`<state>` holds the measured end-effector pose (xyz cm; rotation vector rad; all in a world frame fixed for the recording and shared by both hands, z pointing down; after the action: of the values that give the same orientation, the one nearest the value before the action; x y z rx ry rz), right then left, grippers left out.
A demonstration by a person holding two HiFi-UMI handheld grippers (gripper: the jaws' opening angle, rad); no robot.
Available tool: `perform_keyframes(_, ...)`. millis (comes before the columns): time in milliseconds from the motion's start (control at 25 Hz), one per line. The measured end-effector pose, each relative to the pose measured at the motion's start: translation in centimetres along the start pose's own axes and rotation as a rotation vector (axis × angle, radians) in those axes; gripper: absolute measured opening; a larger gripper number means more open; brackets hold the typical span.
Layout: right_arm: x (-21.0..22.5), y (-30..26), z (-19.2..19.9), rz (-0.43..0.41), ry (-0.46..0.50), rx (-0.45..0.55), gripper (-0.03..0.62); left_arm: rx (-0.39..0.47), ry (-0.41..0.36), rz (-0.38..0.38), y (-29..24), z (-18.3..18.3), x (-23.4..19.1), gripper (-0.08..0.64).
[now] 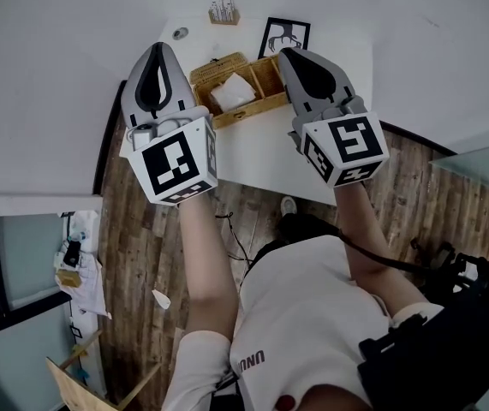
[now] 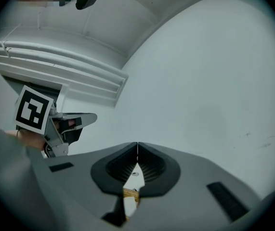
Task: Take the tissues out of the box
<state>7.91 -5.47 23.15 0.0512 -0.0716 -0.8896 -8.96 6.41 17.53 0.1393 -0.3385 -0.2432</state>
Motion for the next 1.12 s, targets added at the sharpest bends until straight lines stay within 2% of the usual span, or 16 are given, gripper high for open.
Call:
perform_keyframes(320, 0.9, -2.3, 1.6, -0.031, 0.006, -0.028, 0.02, -0.011, 0.017, -0.03, -2.2, 1.7, -0.4, 0.012)
perform_keyframes(680, 0.9, -3.4, 2.8, -0.032, 0.01, -0.061, 0.02, -0.04, 0.023, -0.026, -3.0, 3.2, -0.8, 0.014)
perform_keyframes(1120, 0.7, -6.5, 2.8, 0.024, 0.02, -0.054, 0.02, -0.024, 0.021, 0.046, -6.1, 4.0, -2.7, 0.014)
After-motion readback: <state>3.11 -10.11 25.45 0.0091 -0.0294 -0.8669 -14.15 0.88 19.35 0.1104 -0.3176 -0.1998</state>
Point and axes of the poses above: the fingertips, and each gripper's own axes: y backward along the fingers, x to its right, z out of its underside, the point moved 8 cm from there along y, backward along the fingers, and after that the axes turned 13 degrees about z, right-handed, at the moved point
